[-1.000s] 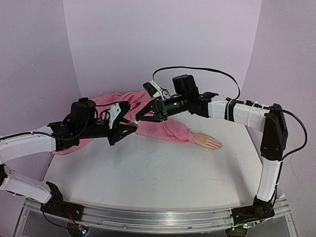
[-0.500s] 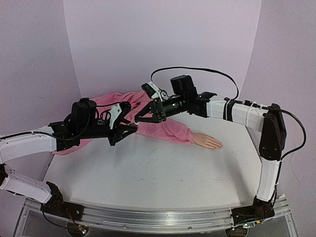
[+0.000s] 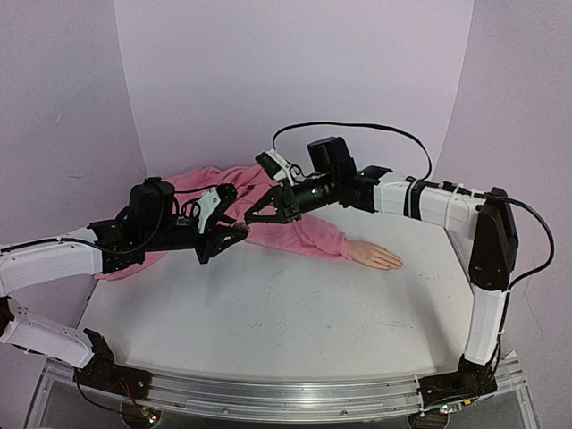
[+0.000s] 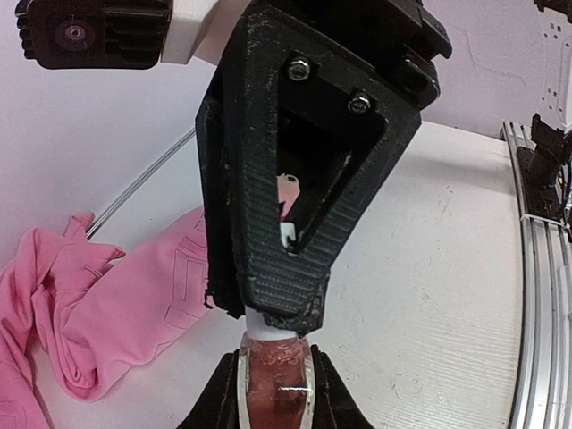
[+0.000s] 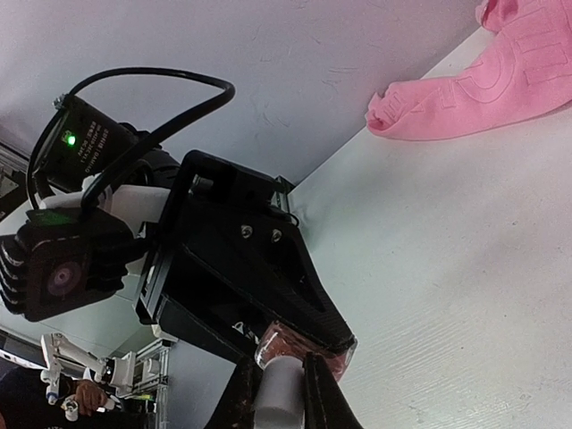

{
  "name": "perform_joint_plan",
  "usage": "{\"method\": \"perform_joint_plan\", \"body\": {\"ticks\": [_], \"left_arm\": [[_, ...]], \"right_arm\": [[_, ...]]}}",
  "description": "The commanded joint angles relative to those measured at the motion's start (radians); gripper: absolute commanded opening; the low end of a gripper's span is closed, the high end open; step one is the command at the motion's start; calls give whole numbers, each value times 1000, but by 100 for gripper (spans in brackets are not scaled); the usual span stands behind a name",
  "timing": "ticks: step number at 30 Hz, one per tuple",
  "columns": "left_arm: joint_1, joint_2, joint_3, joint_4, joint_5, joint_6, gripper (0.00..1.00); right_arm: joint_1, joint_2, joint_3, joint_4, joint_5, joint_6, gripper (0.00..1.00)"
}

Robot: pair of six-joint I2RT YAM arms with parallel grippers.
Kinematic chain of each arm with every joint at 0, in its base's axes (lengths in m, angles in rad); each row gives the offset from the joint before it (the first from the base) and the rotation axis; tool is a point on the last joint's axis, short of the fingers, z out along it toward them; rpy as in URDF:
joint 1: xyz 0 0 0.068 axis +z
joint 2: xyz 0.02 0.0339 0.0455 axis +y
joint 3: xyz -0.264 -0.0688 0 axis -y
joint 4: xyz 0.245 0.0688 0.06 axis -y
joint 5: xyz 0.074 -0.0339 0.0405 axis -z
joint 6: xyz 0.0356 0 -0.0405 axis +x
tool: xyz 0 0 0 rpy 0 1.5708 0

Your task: Paint the nails

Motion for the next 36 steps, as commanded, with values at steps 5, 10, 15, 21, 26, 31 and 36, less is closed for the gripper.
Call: {"method": "perform_joint_plan", "body": {"ticks": [5,10,15,21,26,31,36], "left_arm": [[-3,-7,40,35,-24,3,0],[-2,-12,35,33,-33,3,0],[-2,-17,29,33,-28,2,0],[-1,-18,28,30,-16,-3,0],[-2,-19,29,30,-11,-6,0],[-2,-21,29,28,-11,-6,0],[-2,-21,28,27,-13,-6,0]], "right_arm": [[8,-60,35,13,53,-36,1],[8,-87,18,14,69,-48,0],[8,-115,-3,16,98,-57,0],[7,-133,-27,27,108,-55,0],[7,-132,-35,32,100,-48,0],[8,-136,-36,34,101,-47,0],[7,-141,-42,36,112,-45,0]]}}
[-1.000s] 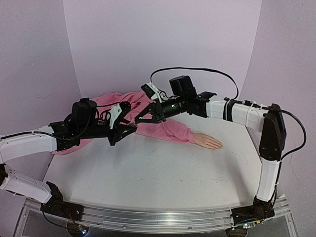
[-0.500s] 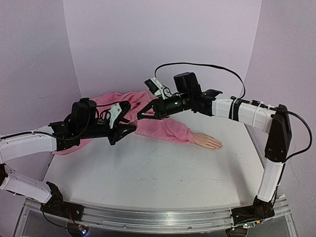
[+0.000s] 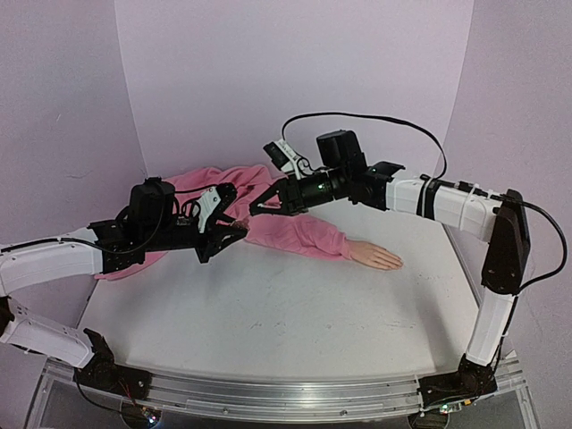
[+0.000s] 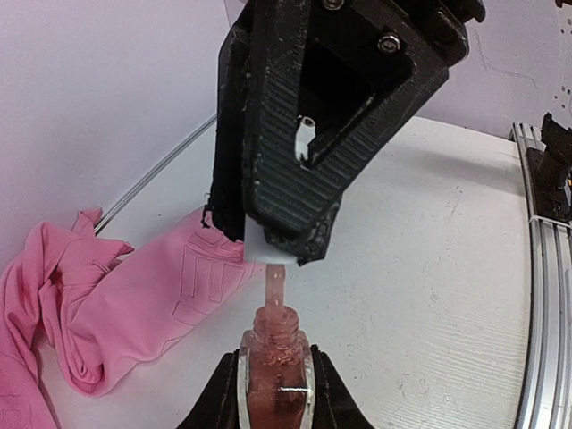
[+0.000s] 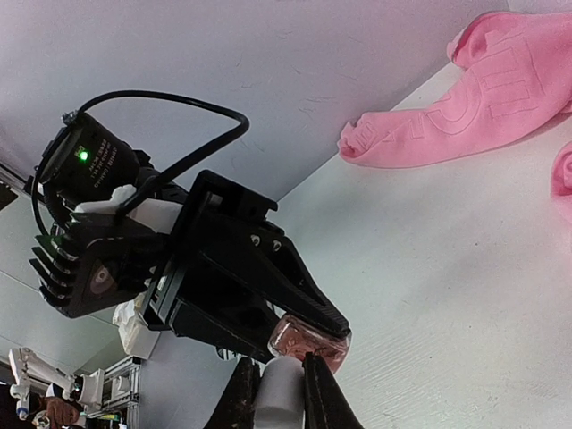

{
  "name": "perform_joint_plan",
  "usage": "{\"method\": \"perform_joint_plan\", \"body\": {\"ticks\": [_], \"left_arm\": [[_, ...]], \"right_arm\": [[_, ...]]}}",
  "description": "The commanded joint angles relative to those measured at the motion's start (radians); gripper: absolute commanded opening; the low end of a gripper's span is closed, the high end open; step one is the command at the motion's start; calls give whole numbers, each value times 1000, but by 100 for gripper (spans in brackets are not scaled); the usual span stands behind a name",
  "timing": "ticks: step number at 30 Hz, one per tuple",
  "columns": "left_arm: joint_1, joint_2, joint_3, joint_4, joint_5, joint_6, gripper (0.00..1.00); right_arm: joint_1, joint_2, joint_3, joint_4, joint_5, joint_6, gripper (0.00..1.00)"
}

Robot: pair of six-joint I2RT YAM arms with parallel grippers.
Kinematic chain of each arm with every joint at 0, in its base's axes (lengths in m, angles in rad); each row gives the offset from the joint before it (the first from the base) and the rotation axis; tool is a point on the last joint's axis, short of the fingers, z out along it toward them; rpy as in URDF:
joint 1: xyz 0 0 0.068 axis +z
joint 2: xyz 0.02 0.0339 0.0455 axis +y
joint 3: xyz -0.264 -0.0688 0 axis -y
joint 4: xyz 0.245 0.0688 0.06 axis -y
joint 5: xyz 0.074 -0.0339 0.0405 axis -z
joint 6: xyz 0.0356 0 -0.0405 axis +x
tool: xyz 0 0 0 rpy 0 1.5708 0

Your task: Paint the nails

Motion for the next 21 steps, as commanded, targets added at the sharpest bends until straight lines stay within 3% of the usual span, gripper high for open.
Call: {"method": "perform_joint_plan", "body": {"ticks": [1,21], "left_arm": [[-2,-23,28,26,18,-2,0],[-1,-21,18,25,3,3,0]], "right_arm": [[5,-63,-6,45,-5,-3,0],[6,-108,-39,74,22,14,0]]}}
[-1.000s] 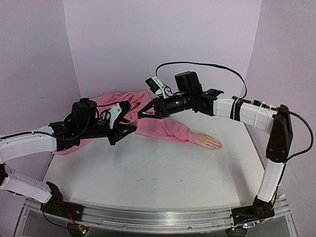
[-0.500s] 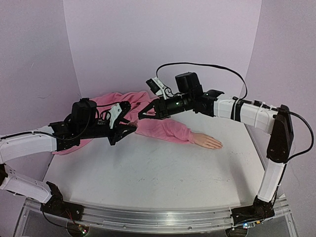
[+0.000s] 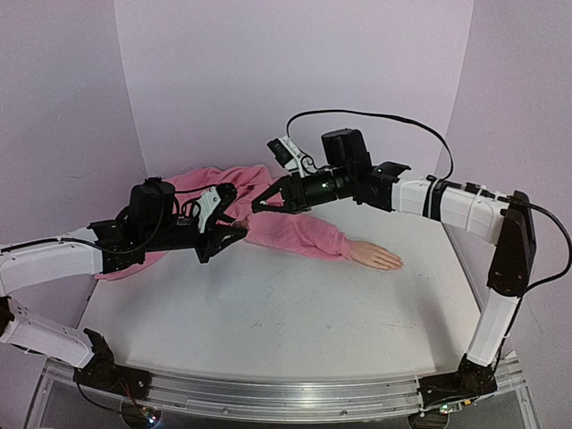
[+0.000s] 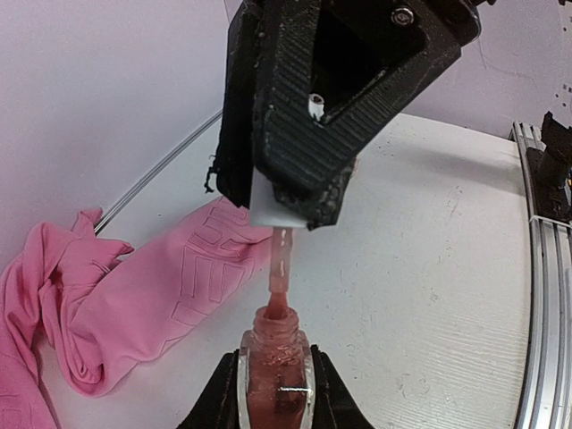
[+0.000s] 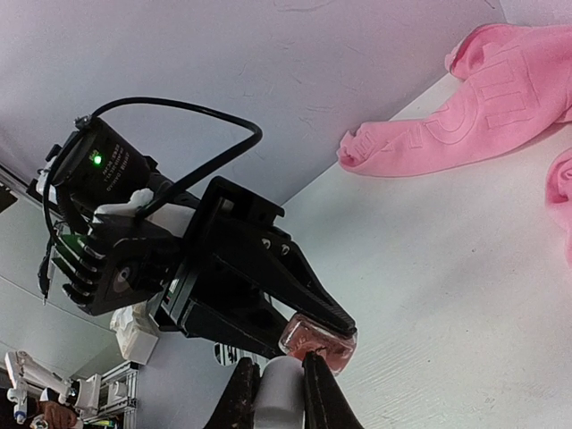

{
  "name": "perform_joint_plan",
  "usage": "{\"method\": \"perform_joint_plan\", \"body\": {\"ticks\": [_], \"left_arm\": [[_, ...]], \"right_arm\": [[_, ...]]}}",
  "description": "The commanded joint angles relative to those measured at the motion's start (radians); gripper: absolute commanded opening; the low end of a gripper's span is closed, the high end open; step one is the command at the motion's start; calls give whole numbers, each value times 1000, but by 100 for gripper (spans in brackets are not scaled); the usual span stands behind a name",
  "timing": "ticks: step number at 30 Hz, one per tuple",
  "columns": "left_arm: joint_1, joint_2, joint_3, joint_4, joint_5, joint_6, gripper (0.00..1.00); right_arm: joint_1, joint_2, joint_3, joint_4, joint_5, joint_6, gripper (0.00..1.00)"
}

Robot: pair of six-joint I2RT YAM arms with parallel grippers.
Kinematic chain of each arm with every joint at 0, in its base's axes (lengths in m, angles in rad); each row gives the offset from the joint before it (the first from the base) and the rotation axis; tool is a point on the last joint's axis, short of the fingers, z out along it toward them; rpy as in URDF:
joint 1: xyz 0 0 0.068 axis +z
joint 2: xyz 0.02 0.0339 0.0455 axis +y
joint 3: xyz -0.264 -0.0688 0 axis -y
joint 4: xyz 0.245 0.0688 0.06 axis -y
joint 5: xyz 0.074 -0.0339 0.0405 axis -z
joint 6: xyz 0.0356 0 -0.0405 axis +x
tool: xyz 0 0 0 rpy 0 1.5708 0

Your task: Paint the nails

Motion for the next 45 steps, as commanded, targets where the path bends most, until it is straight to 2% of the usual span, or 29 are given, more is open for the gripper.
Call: {"method": "perform_joint_plan", "body": {"ticks": [1,9,13,19,25,31,38,45], "left_arm": [[-1,-22,18,25,3,3,0],[-1,-29,-2,26,-6,-6,0],[2,-47,-10,25,-32,-37,0],[54,-95,39,24,32,-155,0],[76,-85,154,12,95,-254,0],[85,-50,249,4,131,-308,0],[89,-32,271,0,120,-272,0],[96,-46,229,2,97,-223,0]], "right_arm": [[4,-77,-12,47,6,5,0],[-19,-141,-68,63,40,11,0],[-60,-211,-173,72,61,21,0],[-193,-417,-478,82,166,24,0],[-387,-666,-812,70,308,53,0],[-582,-848,-1007,-28,440,58,0],[-762,-863,-1105,-32,493,7,0],[-824,-793,-1120,52,461,-40,0]]}}
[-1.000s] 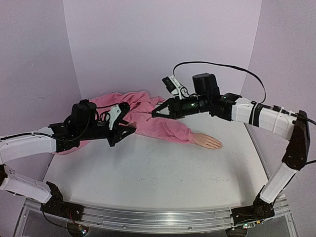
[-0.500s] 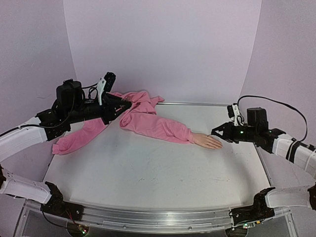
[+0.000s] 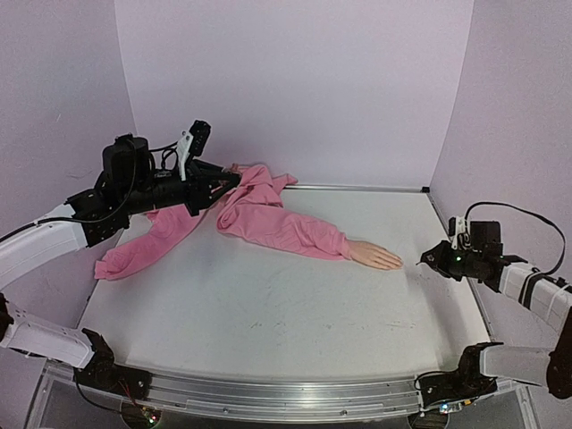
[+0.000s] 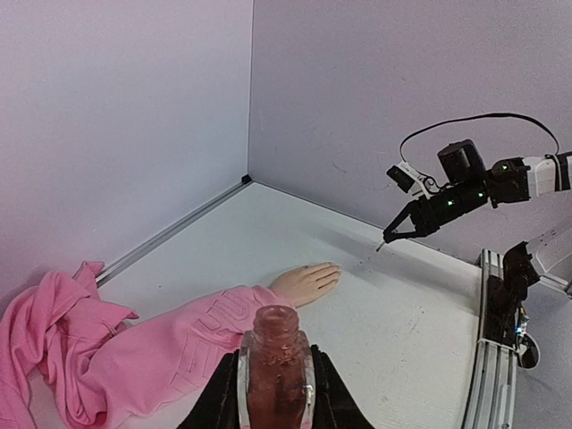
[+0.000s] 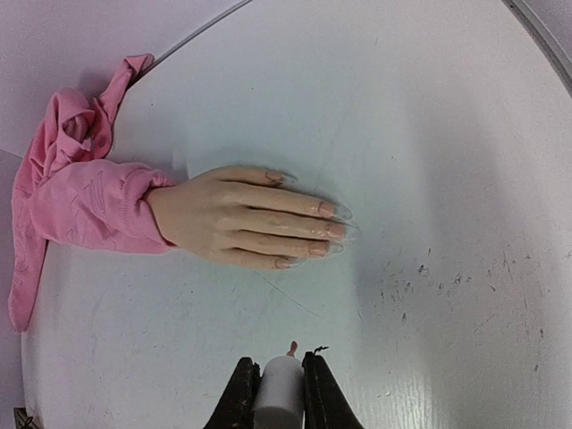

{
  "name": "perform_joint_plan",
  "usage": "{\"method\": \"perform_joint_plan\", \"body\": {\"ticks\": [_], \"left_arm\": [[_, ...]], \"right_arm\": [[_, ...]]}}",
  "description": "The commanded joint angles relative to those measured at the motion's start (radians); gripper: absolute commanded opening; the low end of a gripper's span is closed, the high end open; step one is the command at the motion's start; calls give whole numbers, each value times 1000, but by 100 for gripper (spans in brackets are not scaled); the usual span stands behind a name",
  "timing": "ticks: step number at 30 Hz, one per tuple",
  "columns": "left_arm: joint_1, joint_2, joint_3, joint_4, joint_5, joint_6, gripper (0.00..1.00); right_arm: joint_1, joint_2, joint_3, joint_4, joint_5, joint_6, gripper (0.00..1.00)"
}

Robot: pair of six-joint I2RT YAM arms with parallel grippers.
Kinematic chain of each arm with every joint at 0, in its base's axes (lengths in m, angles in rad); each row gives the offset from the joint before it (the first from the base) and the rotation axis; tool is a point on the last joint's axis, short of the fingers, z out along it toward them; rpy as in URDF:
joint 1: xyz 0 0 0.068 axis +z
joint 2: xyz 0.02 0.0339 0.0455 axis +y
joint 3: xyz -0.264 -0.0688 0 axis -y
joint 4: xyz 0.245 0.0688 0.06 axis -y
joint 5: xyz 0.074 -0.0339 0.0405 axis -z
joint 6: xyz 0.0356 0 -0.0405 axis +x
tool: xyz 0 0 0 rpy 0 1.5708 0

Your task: Paint the nails

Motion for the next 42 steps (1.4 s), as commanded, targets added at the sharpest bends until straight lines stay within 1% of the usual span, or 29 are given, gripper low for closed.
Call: {"method": "perform_joint_plan", "body": {"ticks": [1,3,9,12,15,21,27,36,42], "left_arm": [[12,-22,0,34,-7,47,0],[12,-27,-12,34,-7,60,0],[33,-27,-33,35,15,72,0],[47,-21,-32,34,31,73,0],[62,-9,-29,35,51,68,0],[71,15,-27,34,72,65,0],[75,13,-33,34,58,71,0],[77,16,-34,34,60,67,0],[79,18,-33,34,65,64,0]], "right_arm": [[-27,60,-2,97,-39,-55,0],[-27,87,-17,149,-83,-68,0],[-28,163,-43,253,-121,-83,0],[-27,212,-44,290,-116,-88,0],[-29,267,-48,355,-153,-76,0],[-29,347,-28,415,-146,-59,0],[-29,413,-16,457,-135,-52,0],[-29,417,-36,519,-122,-53,0],[-29,457,-24,542,-132,-56,0]]}}
